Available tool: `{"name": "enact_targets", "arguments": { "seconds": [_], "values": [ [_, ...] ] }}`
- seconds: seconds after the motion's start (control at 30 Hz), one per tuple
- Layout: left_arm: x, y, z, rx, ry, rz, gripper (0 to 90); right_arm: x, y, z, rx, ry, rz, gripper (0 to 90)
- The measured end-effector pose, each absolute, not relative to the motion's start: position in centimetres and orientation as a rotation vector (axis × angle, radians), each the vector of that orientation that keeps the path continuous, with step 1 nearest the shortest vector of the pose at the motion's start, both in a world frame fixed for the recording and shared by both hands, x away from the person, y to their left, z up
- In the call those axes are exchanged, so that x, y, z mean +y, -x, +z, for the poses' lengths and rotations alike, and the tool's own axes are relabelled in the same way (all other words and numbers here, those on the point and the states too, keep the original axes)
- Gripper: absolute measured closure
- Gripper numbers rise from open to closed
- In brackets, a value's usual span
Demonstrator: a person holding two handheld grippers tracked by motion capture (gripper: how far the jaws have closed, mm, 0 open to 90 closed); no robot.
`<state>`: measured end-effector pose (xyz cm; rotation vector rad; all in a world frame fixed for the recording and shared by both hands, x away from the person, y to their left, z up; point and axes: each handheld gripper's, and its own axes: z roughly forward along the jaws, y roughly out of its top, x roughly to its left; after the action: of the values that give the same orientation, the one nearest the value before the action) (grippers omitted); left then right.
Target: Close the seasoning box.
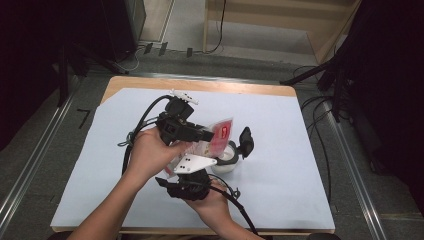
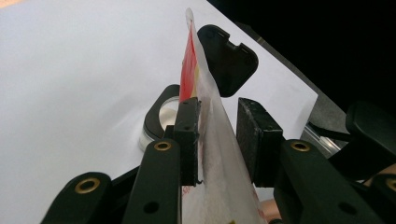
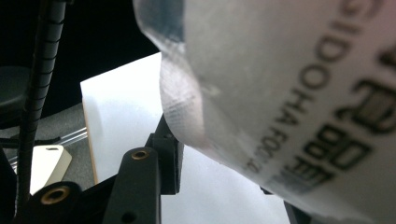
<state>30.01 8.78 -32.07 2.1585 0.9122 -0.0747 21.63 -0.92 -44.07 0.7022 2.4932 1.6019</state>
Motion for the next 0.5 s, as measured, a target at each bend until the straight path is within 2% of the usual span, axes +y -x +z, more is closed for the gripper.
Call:
{"name": "enact_targets", "arguments": {
  "seconds": [0.5],
  "values": [
    [9.19, -30.32, -32.52, 0.943, -2.211, -0.117, 70.7, -0.37, -21.28, -45.03, 2.536, -0.688, 1.565, 58.6]
  ]
}}
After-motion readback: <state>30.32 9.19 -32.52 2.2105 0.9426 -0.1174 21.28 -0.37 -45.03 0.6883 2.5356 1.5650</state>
